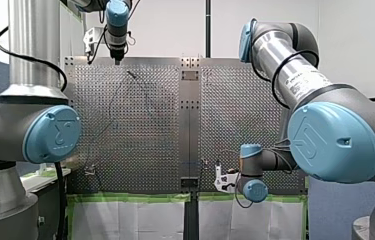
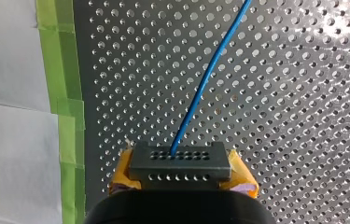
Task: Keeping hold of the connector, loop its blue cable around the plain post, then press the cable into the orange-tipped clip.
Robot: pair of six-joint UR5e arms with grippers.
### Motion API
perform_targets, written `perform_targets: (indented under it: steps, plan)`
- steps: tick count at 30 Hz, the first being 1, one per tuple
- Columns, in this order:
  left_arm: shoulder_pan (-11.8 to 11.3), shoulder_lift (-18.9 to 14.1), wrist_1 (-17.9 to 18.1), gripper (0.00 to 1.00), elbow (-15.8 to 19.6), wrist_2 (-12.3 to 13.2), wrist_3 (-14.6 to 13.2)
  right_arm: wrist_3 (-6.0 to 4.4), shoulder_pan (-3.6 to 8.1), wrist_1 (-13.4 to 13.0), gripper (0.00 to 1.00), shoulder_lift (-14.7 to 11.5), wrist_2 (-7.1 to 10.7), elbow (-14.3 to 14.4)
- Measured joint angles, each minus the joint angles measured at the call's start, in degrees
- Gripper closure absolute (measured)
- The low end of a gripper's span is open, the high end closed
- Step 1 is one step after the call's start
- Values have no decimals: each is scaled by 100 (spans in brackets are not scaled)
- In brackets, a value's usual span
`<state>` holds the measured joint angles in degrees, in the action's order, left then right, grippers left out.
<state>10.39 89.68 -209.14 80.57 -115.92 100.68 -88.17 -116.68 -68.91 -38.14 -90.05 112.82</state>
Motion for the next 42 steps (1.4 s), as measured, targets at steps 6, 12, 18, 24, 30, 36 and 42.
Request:
perform_targets:
  steps: [6,12,18,24,30,36,42]
  plan:
    - [10,0,10,0,24,28,-6,7,2,7,100,-1,-2,0]
    - [25,0,12,0,26,48,-12,8,1,15,100,-1,-1,0]
    - [42,-1,15,0,27,53,-14,8,0,16,100,0,3,0]
    - [68,-1,42,0,27,50,-43,6,0,13,100,1,3,0]
    - [158,-1,250,0,25,55,-305,-6,1,20,100,-2,4,-1]
    - [294,-1,577,0,22,209,-650,-55,2,24,100,-3,10,-3]
    - [508,16,891,0,21,501,-967,-143,1,13,100,-1,72,-16]
